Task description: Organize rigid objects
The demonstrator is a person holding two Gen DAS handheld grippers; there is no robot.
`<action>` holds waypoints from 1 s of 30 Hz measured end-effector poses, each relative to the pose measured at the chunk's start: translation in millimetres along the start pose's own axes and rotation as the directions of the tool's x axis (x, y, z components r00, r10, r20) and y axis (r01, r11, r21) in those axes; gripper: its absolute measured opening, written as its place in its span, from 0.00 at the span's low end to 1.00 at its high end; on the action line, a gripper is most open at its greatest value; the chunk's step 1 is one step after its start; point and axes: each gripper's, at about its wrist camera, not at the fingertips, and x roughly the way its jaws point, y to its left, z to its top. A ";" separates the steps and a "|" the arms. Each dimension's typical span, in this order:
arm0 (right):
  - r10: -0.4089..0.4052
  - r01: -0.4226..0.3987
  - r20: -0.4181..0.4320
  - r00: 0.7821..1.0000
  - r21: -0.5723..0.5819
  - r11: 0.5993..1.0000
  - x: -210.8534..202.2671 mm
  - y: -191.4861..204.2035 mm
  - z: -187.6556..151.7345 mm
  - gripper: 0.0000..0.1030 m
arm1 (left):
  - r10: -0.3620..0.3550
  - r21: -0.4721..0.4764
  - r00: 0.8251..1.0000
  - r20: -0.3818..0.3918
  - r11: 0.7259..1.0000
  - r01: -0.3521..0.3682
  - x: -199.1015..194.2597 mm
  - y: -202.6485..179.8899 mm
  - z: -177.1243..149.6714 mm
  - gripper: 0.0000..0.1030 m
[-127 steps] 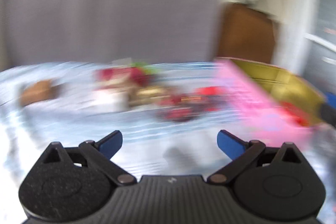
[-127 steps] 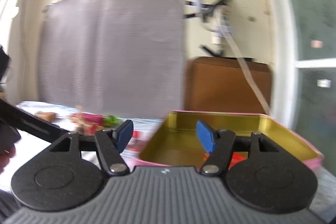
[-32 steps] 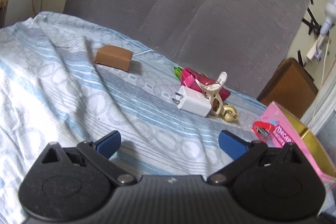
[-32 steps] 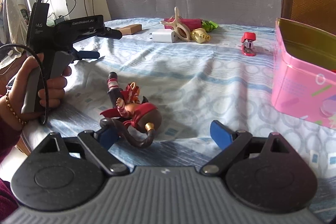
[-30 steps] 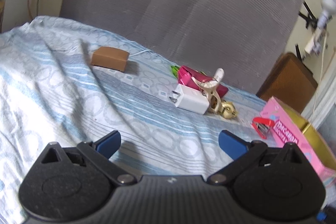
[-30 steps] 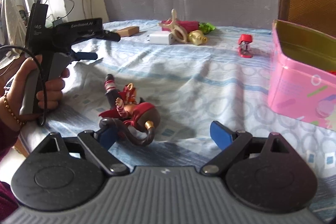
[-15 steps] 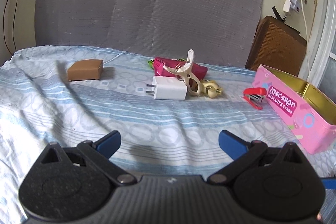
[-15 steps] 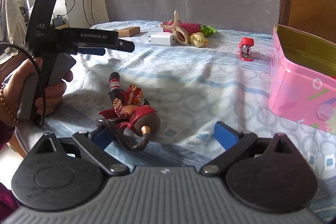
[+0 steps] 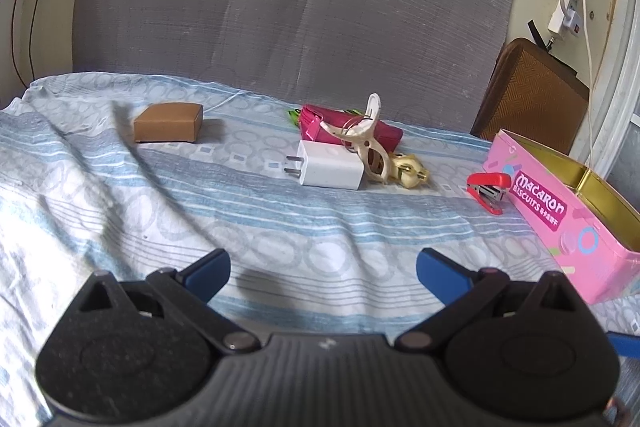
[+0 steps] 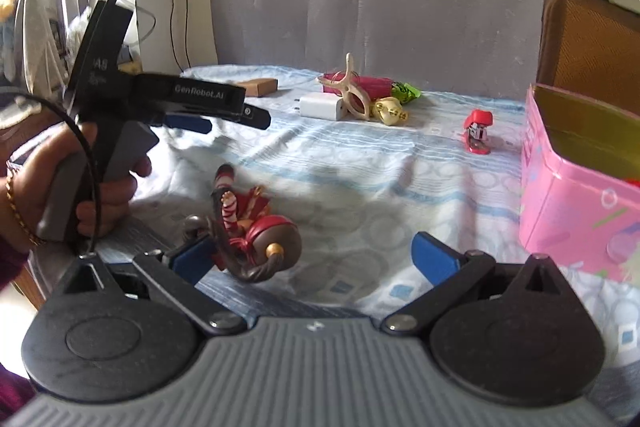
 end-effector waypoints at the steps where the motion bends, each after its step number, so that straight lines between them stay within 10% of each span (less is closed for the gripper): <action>1: -0.009 0.009 0.003 1.000 0.016 1.000 -1.1 -1.4 -0.3 1.00 | 0.000 0.000 1.000 0.000 1.000 0.000 0.1 -0.2 0.2 0.99; 7: -0.032 0.015 0.092 0.995 0.173 0.985 -9.2 -18.2 5.5 1.00 | -0.002 -0.002 1.000 -0.002 1.000 0.001 1.1 -0.3 0.4 0.99; 20: -0.235 0.235 0.056 0.970 0.006 0.972 -4.5 -14.0 2.6 1.00 | -0.003 -0.002 1.000 -0.005 1.000 0.003 1.3 0.2 0.0 0.99; 30: -0.105 0.099 0.057 0.993 0.093 0.991 -29.9 -34.2 -2.2 1.00 | 0.000 0.000 1.000 -0.008 1.000 0.000 1.4 -0.2 0.1 0.99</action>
